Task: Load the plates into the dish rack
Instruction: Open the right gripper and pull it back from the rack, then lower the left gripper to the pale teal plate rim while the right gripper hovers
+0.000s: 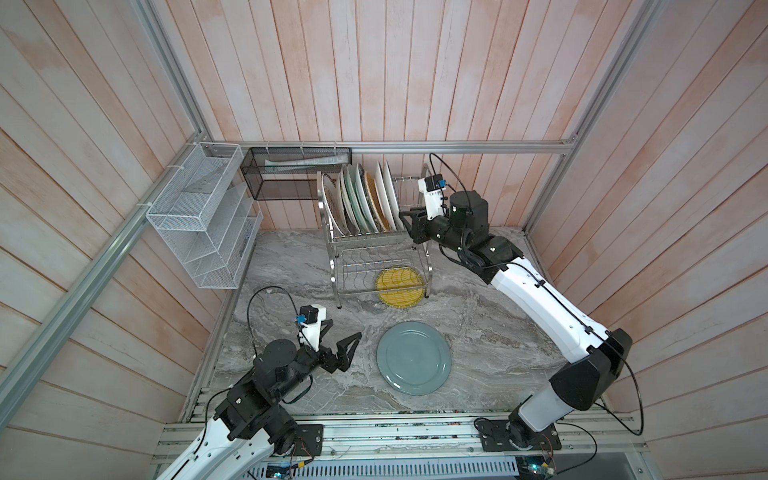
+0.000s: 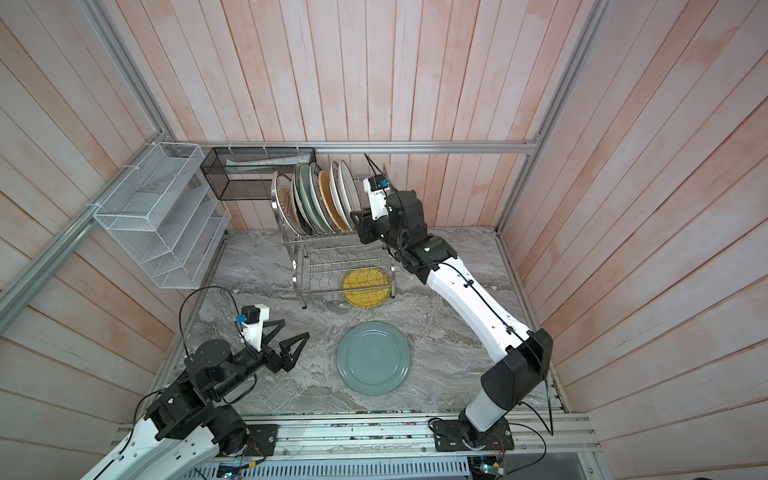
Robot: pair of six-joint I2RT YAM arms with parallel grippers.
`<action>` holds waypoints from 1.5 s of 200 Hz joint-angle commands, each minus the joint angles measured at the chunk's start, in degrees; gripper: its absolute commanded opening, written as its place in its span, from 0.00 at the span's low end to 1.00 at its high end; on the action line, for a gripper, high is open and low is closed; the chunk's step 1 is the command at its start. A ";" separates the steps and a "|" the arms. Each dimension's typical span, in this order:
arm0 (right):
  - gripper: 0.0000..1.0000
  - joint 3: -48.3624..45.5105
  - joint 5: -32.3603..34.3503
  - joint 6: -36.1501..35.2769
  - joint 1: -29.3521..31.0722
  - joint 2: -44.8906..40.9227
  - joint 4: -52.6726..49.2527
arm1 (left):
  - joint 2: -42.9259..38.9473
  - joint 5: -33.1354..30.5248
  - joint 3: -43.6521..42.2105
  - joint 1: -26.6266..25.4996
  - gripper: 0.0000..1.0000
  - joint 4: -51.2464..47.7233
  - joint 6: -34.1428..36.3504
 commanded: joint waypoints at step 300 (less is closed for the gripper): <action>0.98 -63.27 -14.21 14.06 -1.45 -53.94 9.23 | 54.60 32.50 -15.80 4.20 0.69 43.59 -33.67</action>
